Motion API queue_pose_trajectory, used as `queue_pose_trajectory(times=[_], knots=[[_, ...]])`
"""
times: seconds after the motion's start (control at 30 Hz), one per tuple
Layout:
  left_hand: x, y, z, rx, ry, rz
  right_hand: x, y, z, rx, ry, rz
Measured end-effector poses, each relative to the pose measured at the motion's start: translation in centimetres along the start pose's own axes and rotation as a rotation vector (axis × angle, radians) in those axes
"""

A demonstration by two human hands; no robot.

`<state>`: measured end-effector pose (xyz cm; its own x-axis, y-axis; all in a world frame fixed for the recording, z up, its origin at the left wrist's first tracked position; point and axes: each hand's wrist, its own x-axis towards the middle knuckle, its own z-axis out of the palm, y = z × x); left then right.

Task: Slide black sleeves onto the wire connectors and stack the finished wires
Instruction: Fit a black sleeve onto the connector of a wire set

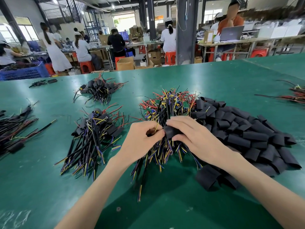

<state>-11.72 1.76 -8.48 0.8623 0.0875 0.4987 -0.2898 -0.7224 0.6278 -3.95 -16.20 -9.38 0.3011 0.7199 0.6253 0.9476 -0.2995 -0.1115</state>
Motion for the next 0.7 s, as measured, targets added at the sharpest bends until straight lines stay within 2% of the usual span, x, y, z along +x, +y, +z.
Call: queue_pose_trajectory(times=[0.1,0.2,0.27,0.33,0.43,0.53,0.63,0.7], knots=[[0.5,0.0,-1.1,0.019,0.188,-0.004,0.3,1.3,-1.1,-0.11,0.152,0.073],[1.2,-0.9,-3.6,0.033,0.498,-0.057,0.2,3.6,-2.4,-0.188,0.365,0.283],[1.7,-2.3,-5.5,0.19,0.683,-0.116,-0.2,5.2,-2.8,-0.247,0.432,0.47],[1.9,-4.3,-6.9,0.447,0.798,-0.221,-0.8,6.6,-2.8,-0.297,0.412,0.643],[1.6,-7.3,-7.8,0.59,0.734,-0.456,-1.6,8.4,-2.7,-0.339,0.272,0.816],[0.8,-8.9,-7.4,0.588,0.617,-0.609,-2.2,9.3,-2.1,-0.298,0.123,0.848],[0.7,-8.9,-6.8,0.574,0.607,-0.581,-2.2,9.6,-1.2,-0.279,0.009,0.677],[0.7,-9.0,-6.4,0.639,0.604,-0.457,-1.9,9.7,-0.3,-0.292,-0.085,0.554]])
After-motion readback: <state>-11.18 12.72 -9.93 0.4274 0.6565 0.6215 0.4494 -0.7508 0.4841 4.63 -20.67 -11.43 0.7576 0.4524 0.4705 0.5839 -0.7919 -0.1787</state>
